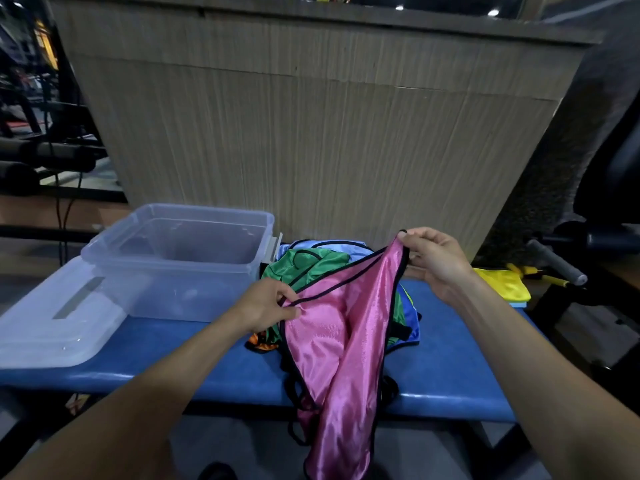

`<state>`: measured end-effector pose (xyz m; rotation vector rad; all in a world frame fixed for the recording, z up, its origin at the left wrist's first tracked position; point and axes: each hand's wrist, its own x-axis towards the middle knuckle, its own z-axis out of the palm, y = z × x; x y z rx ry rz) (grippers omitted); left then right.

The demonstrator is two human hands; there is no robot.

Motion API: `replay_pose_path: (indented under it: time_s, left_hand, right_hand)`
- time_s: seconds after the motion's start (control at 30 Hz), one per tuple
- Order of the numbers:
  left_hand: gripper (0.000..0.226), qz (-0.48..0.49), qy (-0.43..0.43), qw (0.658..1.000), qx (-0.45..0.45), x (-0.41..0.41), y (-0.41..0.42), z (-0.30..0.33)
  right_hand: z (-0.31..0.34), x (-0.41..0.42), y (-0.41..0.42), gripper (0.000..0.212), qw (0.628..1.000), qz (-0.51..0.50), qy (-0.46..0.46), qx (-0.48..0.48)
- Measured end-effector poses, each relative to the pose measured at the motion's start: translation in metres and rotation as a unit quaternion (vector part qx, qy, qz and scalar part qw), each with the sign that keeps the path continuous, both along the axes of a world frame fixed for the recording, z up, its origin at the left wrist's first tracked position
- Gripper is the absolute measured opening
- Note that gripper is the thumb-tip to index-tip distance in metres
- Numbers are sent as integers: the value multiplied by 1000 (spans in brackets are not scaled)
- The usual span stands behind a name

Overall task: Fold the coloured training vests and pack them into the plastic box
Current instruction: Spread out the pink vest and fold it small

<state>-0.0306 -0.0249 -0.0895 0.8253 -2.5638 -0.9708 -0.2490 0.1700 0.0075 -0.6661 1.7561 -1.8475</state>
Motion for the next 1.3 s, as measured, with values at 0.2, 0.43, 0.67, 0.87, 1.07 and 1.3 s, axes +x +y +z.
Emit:
replay_pose_path:
  time_s: [0.2, 0.43, 0.67, 0.87, 1.07, 1.3]
  left_hand:
    - [14, -37, 108, 991, 76, 17, 10, 35]
    - [11, -30, 156, 983, -91, 71, -4, 127]
    - [26, -2, 165, 944, -286, 80, -5, 168]
    - [15, 9, 144, 949, -281, 82, -4, 179]
    - [38, -136, 125, 981, 60, 100, -7, 195]
    - [23, -37, 136, 973, 183, 86, -10, 191]
  right_hand:
    - [8, 1, 16, 14, 1000, 21, 19, -3]
    - [20, -34, 75, 17, 997, -29, 67, -39]
    - [39, -44, 96, 12, 987, -38, 154, -9]
    - [56, -46, 102, 14, 985, -35, 169, -3]
    - [62, -56, 118, 40, 990, 59, 128, 28]
    - [55, -49, 115, 19, 995, 100, 9, 24]
